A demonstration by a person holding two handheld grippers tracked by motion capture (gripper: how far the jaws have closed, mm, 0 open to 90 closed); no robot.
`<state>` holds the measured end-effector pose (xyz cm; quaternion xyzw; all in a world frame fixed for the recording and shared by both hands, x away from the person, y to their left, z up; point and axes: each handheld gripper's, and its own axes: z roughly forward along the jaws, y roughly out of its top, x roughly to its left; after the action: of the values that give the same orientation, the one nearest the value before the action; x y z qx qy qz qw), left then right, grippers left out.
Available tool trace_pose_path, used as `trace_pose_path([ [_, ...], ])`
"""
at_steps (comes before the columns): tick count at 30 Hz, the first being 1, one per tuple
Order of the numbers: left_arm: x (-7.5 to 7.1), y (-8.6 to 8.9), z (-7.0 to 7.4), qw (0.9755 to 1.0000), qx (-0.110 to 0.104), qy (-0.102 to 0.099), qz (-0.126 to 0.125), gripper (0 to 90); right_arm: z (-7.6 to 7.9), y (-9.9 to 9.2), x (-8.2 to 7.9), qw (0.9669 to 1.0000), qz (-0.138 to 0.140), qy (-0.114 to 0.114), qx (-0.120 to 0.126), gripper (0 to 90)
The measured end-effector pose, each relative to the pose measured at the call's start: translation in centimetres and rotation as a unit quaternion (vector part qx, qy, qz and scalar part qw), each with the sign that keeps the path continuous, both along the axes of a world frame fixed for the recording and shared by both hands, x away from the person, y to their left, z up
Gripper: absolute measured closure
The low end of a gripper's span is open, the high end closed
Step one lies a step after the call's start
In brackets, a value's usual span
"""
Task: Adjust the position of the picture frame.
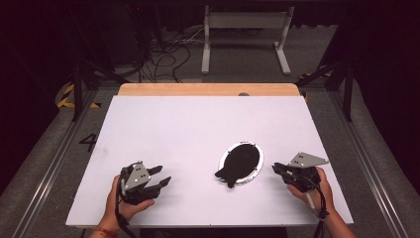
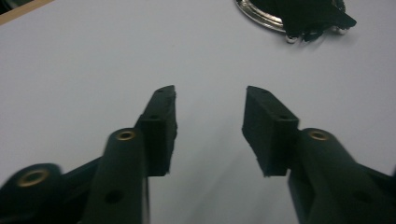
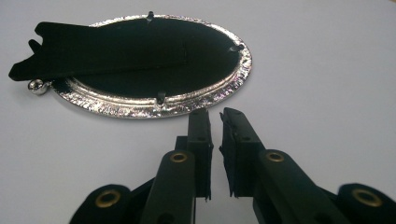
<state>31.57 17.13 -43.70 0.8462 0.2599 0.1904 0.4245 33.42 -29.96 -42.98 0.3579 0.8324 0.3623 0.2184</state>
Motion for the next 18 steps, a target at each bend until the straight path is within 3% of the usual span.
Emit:
trace_pose_path([
  [1, 0.5, -0.7, 0.1, 0.9999, 0.006, 0.001, -0.014, 72.4, 0.3, 0.2, 0.6, 1.0000, -0.006, -0.002, -0.008, 82.5],
  [6, 2.0, -2.3, 0.1, 0.9992, 0.011, 0.018, -0.034, 89.7, -0.3, 0.7, 1.8, 0.9996, -0.027, 0.002, 0.011, 85.1],
  [9, 3.2, -3.6, -0.1, 0.9983, 0.014, 0.037, -0.044, 90.0, -1.2, 1.2, 2.4, 0.9992, -0.035, 0.009, 0.014, 88.1],
  [13, 4.6, -5.3, -0.6, 0.9974, 0.017, 0.045, -0.054, 90.0, -1.9, 2.0, 2.8, 0.9992, -0.033, 0.023, 0.007, 89.6],
  [18, 5.2, -7.3, -1.1, 0.9964, 0.025, 0.050, -0.064, 90.0, -2.4, 2.9, 3.3, 0.9984, -0.042, 0.035, -0.009, 90.0],
])
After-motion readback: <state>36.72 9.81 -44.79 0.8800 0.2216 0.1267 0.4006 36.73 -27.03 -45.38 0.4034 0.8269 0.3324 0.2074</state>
